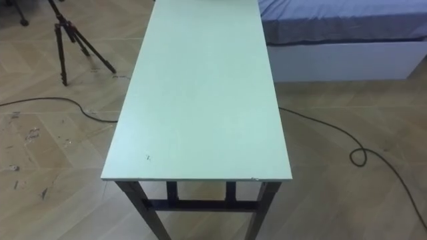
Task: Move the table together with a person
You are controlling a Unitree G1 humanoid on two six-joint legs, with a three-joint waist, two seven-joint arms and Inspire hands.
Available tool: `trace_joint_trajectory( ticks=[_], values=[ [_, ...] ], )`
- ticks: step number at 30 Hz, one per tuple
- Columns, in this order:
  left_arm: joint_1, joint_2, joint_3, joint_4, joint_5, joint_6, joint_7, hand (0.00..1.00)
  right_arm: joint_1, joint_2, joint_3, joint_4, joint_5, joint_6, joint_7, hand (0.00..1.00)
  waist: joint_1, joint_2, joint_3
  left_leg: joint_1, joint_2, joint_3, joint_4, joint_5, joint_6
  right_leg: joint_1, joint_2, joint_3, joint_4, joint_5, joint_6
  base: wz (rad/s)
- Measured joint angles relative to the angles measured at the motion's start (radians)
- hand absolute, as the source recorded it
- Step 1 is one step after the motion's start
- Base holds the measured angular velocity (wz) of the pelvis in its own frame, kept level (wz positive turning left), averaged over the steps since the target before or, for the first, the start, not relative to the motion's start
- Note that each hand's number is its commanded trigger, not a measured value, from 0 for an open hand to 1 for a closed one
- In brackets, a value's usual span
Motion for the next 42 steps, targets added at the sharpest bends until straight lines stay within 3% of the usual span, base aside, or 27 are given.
trace_joint_trajectory(
  ticks=[10,15,19,24,27,34,37,40,42],
  values=[
    [-0.011,0.013,-0.009,0.012,-0.24,0.0,-0.113,0.0,-0.007,-0.004,-0.004,-0.011,0.093,0.019,0.042,0.0,0.001,0.012,0.0029,-0.003,0.005,-0.002,0.001,0.0,0.0,-0.003,-0.001,0.0,0.0,0.0,0.0,0.0],
    [-0.022,0.016,-0.018,-0.084,-0.342,-0.008,-0.188,0.0,0.001,-0.004,-0.003,-0.148,0.102,0.029,0.088,0.0,0.001,0.016,0.0033,-0.036,0.004,-0.002,0.024,0.0,0.0,-0.022,-0.006,-0.019,0.008,0.0,0.0,0.09],
    [-0.008,0.01,-0.068,-0.202,-0.469,-0.015,-0.261,0.0,0.032,0.002,0.017,-0.304,0.176,0.02,0.158,0.0,0.006,0.015,0.0024,-0.037,0.004,0.001,0.023,0.0,0.0,-0.022,-0.007,-0.021,0.01,0.0,0.001,0.0],
    [0.067,0.007,-0.148,-0.386,-0.648,-0.029,-0.374,0.0,0.105,0.011,0.085,-0.475,0.299,0.018,0.27,0.0,0.007,0.014,-0.0008,-0.038,0.005,0.007,0.024,0.0,0.0,-0.023,-0.008,-0.018,0.019,0.0,0.001,-0.02],
    [0.087,0.008,-0.21,-0.428,-0.726,-0.045,-0.399,0.0,0.14,0.009,0.132,-0.541,0.386,0.019,0.311,0.0,0.01,0.015,-0.0004,-0.037,0.005,0.004,0.027,0.0,0.0,-0.024,-0.01,-0.014,0.025,0.0,0.002,-0.02],
    [0.089,0.014,-0.327,-0.528,-0.897,-0.043,-0.471,0.0,0.159,0.007,0.232,-0.708,0.498,0.022,0.38,0.0,0.009,0.02,0.0062,-0.037,0.007,0.003,0.038,-0.005,0.007,-0.025,-0.011,-0.013,0.043,-0.001,0.002,0.0],
    [0.088,0.033,-0.36,-0.569,-0.944,-0.043,-0.498,0.0,0.157,0.004,0.259,-0.755,0.51,0.022,0.396,0.0,0.01,0.025,0.0068,-0.041,0.008,0.003,0.039,-0.009,0.013,-0.042,-0.011,-0.01,0.052,-0.005,0.005,0.0],
    [0.1,0.063,-0.404,-0.628,-0.968,-0.043,-0.504,0.0,0.155,-0.001,0.284,-0.754,0.544,0.025,0.401,0.0,0.008,0.023,0.0002,-0.046,0.006,0.003,0.047,-0.008,0.014,-0.052,-0.014,-0.01,0.059,-0.004,0.005,0.0],
    [0.105,0.07,-0.418,-0.669,-0.976,-0.041,-0.505,0.0,0.152,-0.002,0.289,-0.754,0.571,0.032,0.402,0.0,0.007,0.02,0.0011,-0.053,0.007,0.004,0.057,-0.008,0.014,-0.055,-0.015,-0.008,0.072,-0.004,0.006,-0.02]
  ],
)
